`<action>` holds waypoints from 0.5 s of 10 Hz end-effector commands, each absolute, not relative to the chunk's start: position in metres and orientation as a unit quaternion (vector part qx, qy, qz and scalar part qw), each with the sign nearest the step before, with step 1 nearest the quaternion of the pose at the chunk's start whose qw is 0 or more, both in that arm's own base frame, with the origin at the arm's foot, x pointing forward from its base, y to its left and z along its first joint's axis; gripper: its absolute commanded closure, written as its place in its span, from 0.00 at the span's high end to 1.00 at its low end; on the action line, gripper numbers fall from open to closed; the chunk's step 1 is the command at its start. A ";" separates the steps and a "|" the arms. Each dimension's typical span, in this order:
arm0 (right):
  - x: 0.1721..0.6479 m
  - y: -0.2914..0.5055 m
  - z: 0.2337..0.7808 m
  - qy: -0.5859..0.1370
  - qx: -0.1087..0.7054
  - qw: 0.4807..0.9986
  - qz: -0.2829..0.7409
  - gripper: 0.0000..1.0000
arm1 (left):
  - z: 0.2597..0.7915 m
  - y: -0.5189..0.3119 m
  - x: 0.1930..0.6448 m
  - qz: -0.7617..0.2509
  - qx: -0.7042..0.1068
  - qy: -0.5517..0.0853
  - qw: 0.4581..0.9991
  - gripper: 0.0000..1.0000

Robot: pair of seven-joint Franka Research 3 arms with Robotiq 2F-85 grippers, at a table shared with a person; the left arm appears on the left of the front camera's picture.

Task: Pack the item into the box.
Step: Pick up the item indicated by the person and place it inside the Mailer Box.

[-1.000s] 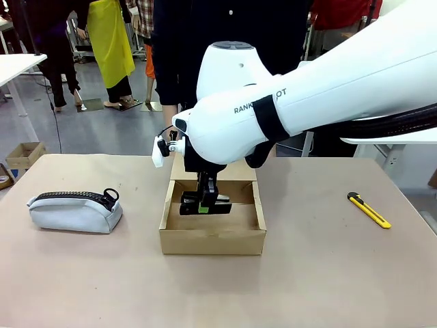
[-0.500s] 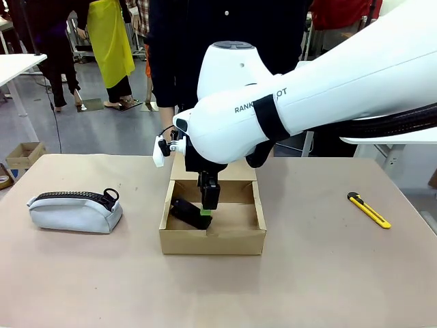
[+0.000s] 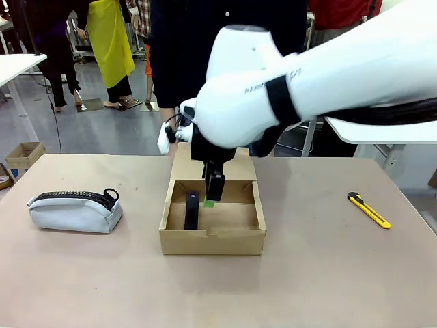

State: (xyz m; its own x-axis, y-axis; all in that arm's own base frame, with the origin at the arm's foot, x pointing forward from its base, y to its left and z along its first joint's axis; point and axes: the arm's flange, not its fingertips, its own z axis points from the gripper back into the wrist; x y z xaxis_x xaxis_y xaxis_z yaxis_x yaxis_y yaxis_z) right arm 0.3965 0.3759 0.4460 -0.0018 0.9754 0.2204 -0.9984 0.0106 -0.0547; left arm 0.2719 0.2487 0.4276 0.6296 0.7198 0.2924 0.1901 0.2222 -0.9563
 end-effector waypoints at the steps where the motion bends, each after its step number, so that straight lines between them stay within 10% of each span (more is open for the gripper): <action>1: 0.358 0.272 0.491 -0.155 0.118 0.757 0.623 1.00 | 0.428 0.244 0.270 0.188 -0.596 -0.397 0.672 1.00; 5: 0.278 0.075 0.511 -0.271 0.352 0.849 0.286 1.00 | 0.428 0.244 0.270 0.188 -0.596 -0.397 0.672 1.00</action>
